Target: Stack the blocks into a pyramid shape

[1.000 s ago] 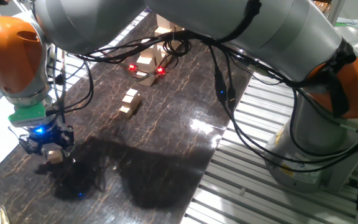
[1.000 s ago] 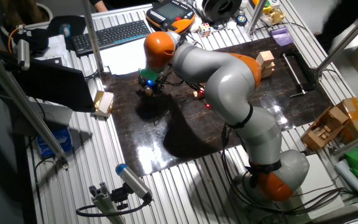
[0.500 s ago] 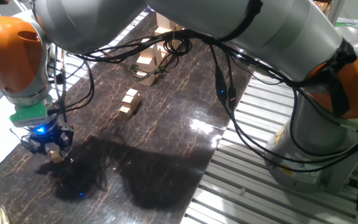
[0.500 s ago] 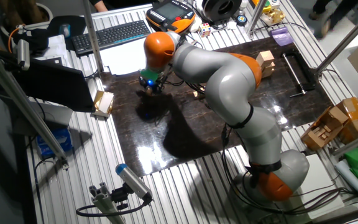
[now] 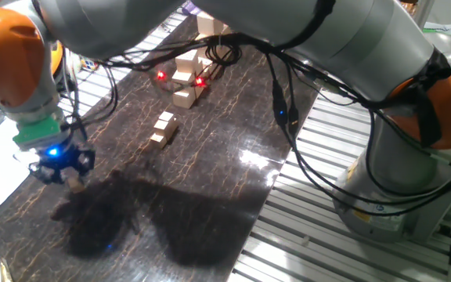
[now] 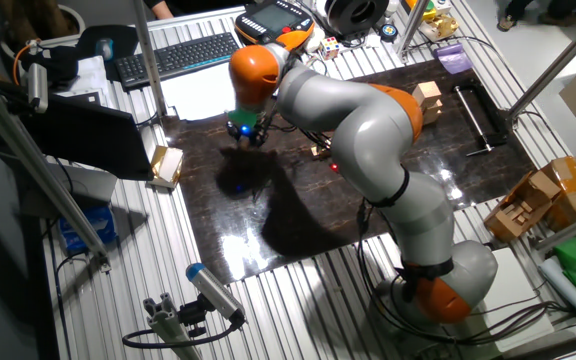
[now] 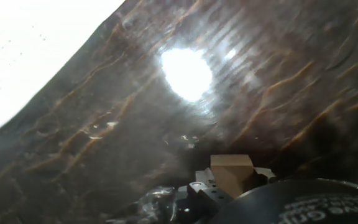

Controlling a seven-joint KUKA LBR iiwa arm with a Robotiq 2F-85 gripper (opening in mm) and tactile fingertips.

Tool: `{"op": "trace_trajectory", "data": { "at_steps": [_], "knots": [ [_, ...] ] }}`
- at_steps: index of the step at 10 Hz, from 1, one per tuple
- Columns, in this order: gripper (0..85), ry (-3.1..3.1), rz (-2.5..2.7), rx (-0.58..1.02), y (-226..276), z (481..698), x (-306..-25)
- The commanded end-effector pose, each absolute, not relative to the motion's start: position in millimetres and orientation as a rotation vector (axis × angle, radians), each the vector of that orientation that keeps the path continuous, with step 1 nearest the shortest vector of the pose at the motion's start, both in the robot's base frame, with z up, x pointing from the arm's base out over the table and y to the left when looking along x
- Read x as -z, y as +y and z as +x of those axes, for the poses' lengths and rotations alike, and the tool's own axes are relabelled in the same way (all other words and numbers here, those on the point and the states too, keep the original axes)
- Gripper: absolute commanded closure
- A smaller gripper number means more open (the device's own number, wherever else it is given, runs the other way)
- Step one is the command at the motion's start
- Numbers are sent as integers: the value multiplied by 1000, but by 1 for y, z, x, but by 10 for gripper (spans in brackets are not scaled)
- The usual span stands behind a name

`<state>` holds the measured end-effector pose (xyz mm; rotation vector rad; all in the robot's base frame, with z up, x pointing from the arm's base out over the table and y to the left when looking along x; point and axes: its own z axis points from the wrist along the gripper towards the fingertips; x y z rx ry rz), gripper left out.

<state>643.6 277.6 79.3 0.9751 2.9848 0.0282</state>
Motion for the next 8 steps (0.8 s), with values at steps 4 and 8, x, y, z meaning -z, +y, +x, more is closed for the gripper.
{"op": "trace_trajectory", "data": {
  "at_steps": [4,8],
  "knots": [
    [570,3110,578,21,218,626,-95],
    [557,3165,226,60,182,613,-89]
  ]
}}
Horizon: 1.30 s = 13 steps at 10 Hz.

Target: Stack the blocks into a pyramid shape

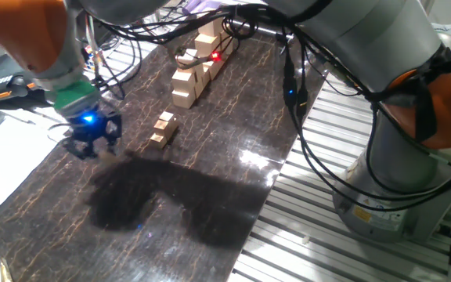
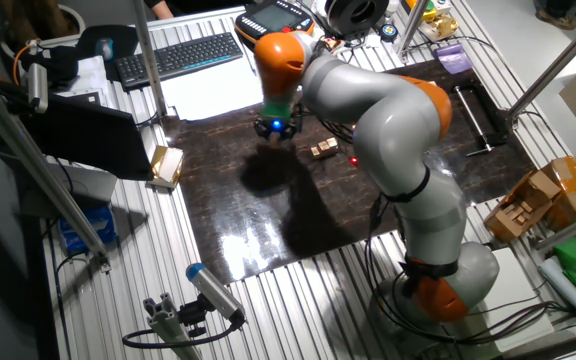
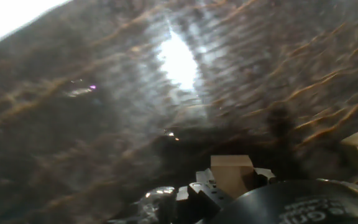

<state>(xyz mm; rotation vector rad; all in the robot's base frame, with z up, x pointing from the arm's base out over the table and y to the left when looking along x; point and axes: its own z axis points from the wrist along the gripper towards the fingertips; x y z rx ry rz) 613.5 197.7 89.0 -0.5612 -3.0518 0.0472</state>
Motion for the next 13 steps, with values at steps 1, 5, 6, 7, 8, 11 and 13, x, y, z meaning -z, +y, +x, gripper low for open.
{"op": "trace_trajectory", "data": {
  "at_steps": [1,5,6,7,8,11,13],
  "knots": [
    [563,-3087,-225,-32,183,613,-89],
    [630,-3063,-204,-1,194,617,-86],
    [643,-3053,-207,17,194,617,-86],
    [647,-3030,-246,34,194,617,-86],
    [647,-3026,-254,7,194,617,-86],
    [627,-3013,-242,-17,194,617,-86],
    [600,-3011,-197,-29,177,620,-93]
  ]
}}
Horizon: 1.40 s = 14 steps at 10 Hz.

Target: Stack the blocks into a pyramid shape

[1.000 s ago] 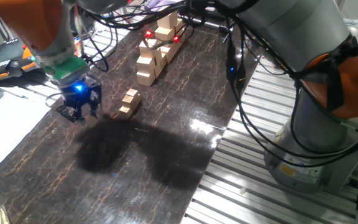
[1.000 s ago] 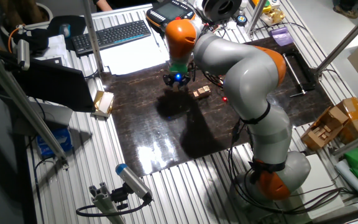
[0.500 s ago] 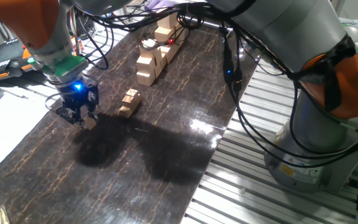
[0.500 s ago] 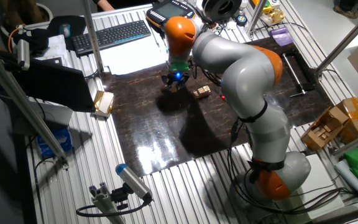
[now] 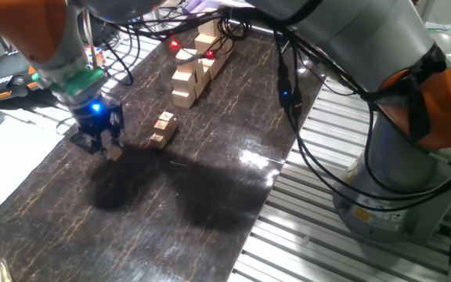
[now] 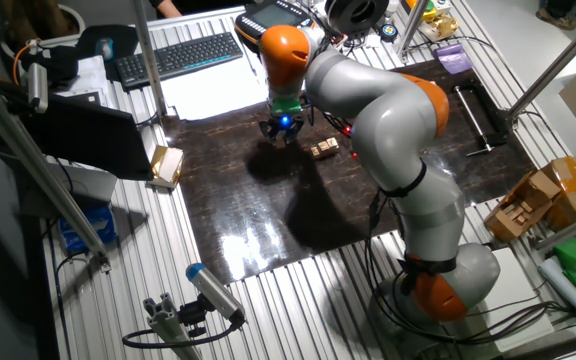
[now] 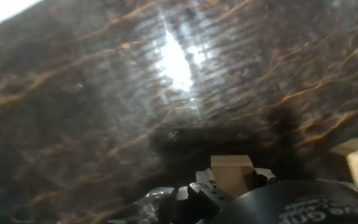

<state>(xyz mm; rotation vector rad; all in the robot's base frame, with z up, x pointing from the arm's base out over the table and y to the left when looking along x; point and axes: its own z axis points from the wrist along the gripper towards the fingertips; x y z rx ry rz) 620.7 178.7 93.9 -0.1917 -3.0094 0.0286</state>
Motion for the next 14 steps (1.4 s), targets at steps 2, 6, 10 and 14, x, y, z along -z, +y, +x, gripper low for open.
{"op": "trace_trajectory", "data": {
  "at_steps": [2,6,10,14],
  "knots": [
    [610,-3004,-126,-41,144,620,-108],
    [623,-3012,32,-54,86,603,-116],
    [640,-2993,78,-40,51,598,-129],
    [663,-2991,115,1,34,589,-119]
  ]
}}
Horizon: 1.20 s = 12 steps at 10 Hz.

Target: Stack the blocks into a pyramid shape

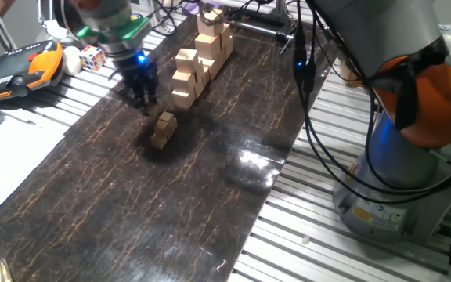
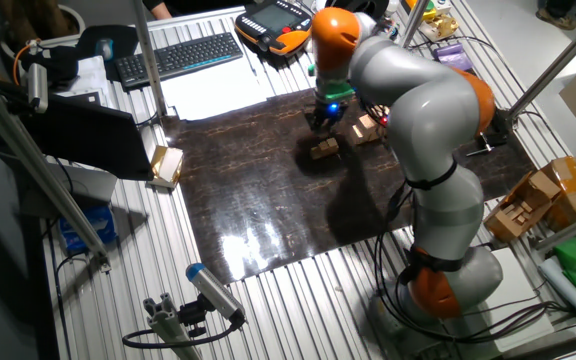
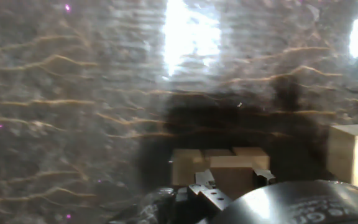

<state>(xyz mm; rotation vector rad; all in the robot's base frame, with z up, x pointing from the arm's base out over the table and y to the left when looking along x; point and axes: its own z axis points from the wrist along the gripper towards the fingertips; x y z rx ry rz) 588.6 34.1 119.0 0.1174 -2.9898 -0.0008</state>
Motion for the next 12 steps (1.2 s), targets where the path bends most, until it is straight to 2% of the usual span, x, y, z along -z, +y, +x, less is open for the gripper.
{"op": "trace_trajectory", "data": {
  "at_steps": [1,3,12],
  "knots": [
    [687,-2981,127,7,33,588,-119],
    [743,-2966,135,9,37,585,-119],
    [747,-2986,150,36,35,573,-109]
  ]
}}
